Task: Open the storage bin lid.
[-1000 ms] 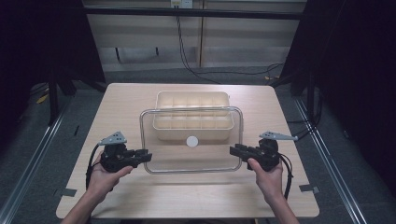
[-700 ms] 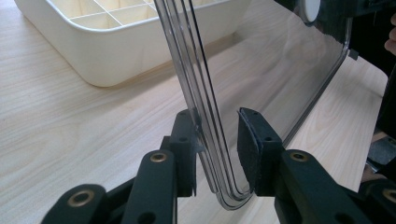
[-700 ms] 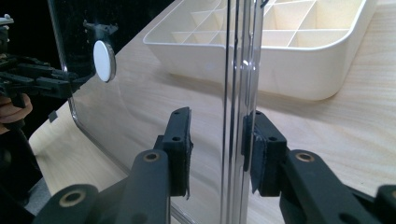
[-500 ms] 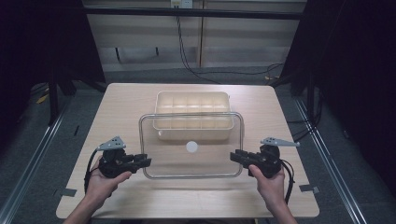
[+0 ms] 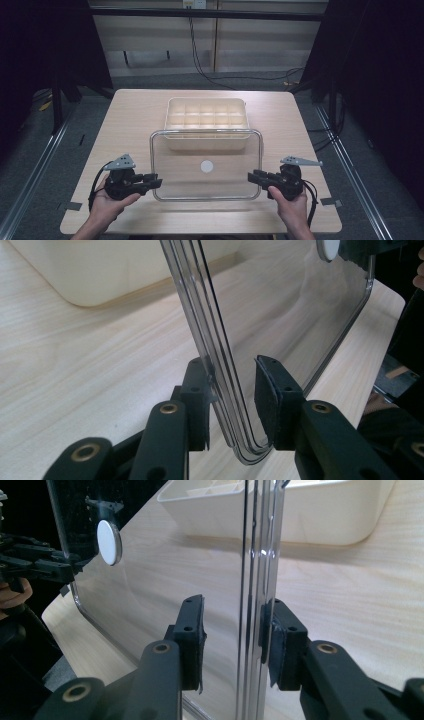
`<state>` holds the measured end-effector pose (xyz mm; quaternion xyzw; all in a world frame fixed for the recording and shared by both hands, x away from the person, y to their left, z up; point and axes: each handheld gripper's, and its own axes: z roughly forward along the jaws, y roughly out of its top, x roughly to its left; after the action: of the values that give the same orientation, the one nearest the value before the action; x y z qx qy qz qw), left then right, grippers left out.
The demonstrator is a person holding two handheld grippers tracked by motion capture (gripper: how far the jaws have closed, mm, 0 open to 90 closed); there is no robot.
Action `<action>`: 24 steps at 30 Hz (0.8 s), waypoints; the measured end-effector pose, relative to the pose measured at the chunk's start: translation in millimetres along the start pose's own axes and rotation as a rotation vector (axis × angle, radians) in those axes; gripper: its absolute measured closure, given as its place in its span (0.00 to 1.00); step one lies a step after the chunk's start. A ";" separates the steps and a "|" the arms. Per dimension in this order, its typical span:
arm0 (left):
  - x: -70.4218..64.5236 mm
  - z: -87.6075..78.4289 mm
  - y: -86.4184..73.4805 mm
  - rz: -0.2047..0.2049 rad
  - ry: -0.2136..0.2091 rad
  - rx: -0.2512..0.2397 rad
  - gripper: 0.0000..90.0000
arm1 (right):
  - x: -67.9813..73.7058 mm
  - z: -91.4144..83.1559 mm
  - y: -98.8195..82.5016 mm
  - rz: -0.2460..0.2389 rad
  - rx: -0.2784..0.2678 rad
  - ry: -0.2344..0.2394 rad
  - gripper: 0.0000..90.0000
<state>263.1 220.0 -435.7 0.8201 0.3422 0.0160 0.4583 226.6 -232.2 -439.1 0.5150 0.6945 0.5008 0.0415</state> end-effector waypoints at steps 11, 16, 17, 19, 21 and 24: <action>1.1 3.7 -13.8 -0.012 0.001 0.020 0.75 | 1.1 4.2 -13.5 0.006 0.039 -0.001 0.71; 3.4 13.4 -20.7 0.003 0.017 0.066 0.74 | -3.0 10.6 -20.8 0.007 0.064 -0.014 0.71; 4.1 15.0 -21.8 -0.004 0.013 0.069 0.74 | -5.3 12.0 -22.6 0.013 0.071 -0.012 0.71; 6.0 16.6 -23.1 0.000 0.013 0.075 0.74 | -5.5 12.2 -22.9 0.013 0.072 -0.012 0.71; 6.6 17.3 -23.9 -0.006 0.011 0.083 0.74 | -5.3 12.8 -23.3 0.012 0.074 -0.009 0.72; 7.2 18.5 -24.7 -0.007 0.021 0.088 0.73 | -7.2 15.6 -25.0 0.022 0.083 -0.008 0.72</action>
<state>261.4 218.9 -467.3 0.8381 0.3503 0.0078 0.4181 222.1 -226.6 -468.5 0.5258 0.7089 0.4698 0.0174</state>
